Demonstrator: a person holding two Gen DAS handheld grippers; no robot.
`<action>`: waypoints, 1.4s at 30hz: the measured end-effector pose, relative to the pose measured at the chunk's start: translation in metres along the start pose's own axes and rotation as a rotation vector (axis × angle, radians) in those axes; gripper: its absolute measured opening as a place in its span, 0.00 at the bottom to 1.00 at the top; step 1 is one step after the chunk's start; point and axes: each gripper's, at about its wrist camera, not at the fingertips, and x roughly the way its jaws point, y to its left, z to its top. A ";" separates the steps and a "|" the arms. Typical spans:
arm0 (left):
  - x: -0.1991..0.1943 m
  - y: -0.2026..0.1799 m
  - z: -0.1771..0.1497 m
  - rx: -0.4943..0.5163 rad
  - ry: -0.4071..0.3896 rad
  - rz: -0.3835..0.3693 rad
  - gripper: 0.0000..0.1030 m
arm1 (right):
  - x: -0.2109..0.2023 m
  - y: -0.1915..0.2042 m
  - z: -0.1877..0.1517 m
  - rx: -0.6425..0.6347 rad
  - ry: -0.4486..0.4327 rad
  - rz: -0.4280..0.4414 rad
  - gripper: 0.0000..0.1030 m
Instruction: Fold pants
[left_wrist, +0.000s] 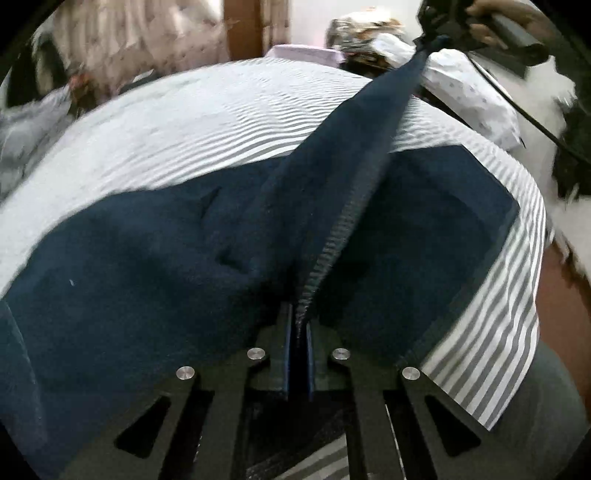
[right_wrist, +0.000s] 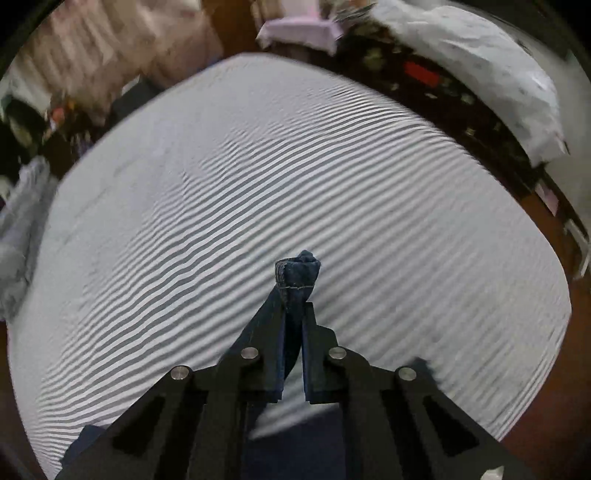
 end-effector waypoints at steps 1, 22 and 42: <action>-0.004 -0.005 -0.001 0.032 -0.006 0.005 0.06 | -0.009 -0.019 -0.006 0.036 -0.002 0.015 0.05; -0.027 -0.026 -0.028 0.300 0.038 -0.060 0.07 | 0.033 -0.223 -0.179 0.354 0.122 0.041 0.06; -0.044 -0.014 -0.019 0.235 0.095 -0.120 0.16 | 0.020 -0.221 -0.176 0.333 0.022 0.020 0.30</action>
